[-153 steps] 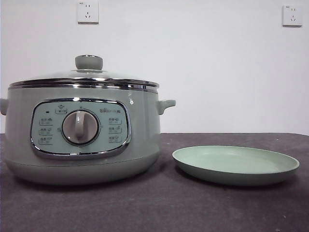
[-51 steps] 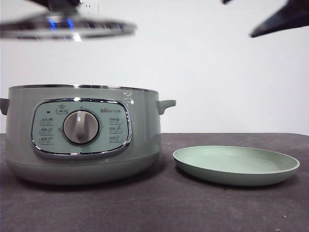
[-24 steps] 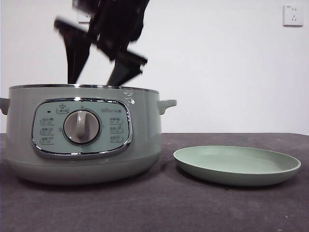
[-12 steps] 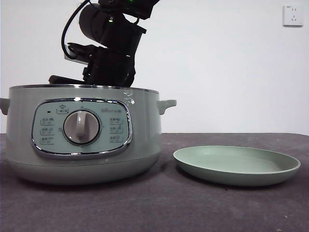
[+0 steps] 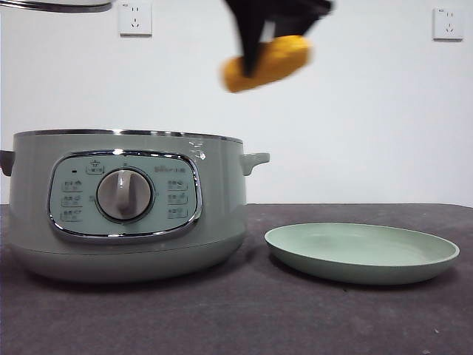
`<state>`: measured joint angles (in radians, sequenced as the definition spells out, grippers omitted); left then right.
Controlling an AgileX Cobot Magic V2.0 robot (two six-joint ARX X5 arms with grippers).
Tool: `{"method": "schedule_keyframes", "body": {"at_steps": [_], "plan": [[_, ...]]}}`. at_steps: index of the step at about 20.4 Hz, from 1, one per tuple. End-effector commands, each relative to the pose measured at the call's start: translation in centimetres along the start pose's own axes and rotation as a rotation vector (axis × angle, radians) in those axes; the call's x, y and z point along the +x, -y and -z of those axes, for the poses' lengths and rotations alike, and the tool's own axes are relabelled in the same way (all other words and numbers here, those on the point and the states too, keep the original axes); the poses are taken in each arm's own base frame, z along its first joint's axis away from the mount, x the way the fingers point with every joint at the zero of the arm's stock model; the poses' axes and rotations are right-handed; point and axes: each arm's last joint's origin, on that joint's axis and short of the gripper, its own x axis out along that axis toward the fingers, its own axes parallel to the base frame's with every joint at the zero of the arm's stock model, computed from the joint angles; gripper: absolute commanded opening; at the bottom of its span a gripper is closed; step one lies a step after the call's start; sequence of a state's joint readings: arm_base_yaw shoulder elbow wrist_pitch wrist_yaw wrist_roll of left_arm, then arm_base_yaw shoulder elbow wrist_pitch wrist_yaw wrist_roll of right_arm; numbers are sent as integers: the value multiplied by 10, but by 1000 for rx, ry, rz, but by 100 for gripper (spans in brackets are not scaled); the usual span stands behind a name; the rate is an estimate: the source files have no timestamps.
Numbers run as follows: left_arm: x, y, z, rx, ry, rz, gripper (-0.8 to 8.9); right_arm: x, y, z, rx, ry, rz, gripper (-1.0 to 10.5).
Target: Take the corn out from the steamer,put the corn on the plate,close the lid
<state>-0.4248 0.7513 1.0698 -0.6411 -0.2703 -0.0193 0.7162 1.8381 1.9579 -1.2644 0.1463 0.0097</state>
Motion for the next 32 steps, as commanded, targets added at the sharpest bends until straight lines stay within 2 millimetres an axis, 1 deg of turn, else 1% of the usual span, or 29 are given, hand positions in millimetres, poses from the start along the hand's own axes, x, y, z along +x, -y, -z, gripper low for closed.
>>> {"method": "schedule_keyframes", "body": {"at_steps": [1,4,6,8,10,14,16,20,24,27,29,32], "plan": [[4,2,-10,-22,61,24,-9,5,19,12,79,-126,74,-16],[12,6,-11,-20,55,73,-9,18,40,20,175,-184,116,-16],[15,7,-11,-19,48,97,-9,33,49,30,208,-248,127,-16],[17,8,-11,-17,42,97,-9,51,51,42,208,-326,132,-16],[17,8,-11,-30,47,97,-9,69,48,52,201,-371,133,-16],[17,8,-11,-44,48,97,-9,106,43,68,204,-353,129,-16],[17,8,-11,-44,48,97,-9,126,40,76,209,-314,127,-16],[17,8,-12,-46,50,97,-9,145,37,85,193,-271,123,-16],[17,8,-12,-51,57,98,-9,157,35,92,197,-240,96,-4],[16,8,-13,-53,66,97,-9,161,33,94,202,-230,66,116],[17,8,-14,-55,70,98,-9,161,33,94,201,-228,72,230],[20,9,-14,-56,70,98,-9,161,34,94,205,-221,72,323]]}}
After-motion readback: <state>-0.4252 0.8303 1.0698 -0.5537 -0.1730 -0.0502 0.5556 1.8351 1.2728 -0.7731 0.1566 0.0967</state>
